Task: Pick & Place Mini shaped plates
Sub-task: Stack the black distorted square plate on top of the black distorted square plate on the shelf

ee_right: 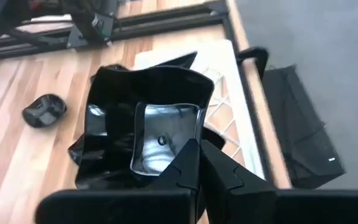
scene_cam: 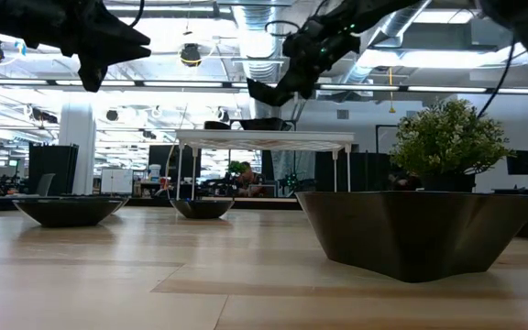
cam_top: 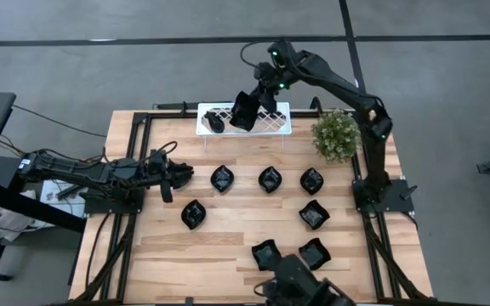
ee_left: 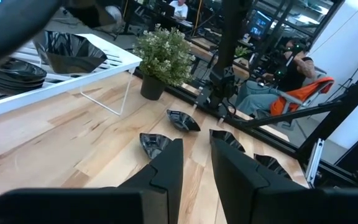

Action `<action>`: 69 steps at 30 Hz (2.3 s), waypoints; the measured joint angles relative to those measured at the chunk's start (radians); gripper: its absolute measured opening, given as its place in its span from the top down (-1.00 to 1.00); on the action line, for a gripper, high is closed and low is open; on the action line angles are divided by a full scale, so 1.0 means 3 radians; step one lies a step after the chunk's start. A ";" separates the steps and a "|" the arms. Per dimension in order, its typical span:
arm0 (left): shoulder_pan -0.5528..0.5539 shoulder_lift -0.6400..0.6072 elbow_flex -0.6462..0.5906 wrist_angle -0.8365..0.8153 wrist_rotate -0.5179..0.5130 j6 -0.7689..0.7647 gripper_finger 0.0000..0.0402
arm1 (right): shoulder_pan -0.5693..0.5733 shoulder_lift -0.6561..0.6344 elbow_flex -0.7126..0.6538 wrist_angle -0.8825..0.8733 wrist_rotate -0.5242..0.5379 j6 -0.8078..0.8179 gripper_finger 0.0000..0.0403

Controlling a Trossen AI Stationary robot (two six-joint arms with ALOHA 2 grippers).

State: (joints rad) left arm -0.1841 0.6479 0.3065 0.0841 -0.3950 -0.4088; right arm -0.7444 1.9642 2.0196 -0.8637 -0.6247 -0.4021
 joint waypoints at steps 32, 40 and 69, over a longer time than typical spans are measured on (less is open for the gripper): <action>-0.0001 0.0000 0.0000 0.0017 -0.0001 0.0014 0.57 | -0.0011 0.0399 0.0454 -0.0612 0.0118 -0.0258 1.00; -0.0001 0.0000 0.0000 0.0017 -0.0001 0.0014 0.57 | 0.0001 0.0399 0.0453 -0.0573 0.0154 -0.0236 1.00; -0.0001 -0.0001 0.0000 0.0046 -0.0002 0.0028 0.57 | 0.0014 0.0399 0.0452 -0.0520 0.0164 -0.0143 1.00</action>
State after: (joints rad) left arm -0.1844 0.6476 0.3065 0.0978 -0.3956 -0.4004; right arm -0.7403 2.0838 2.1551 -1.0197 -0.5755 -0.4449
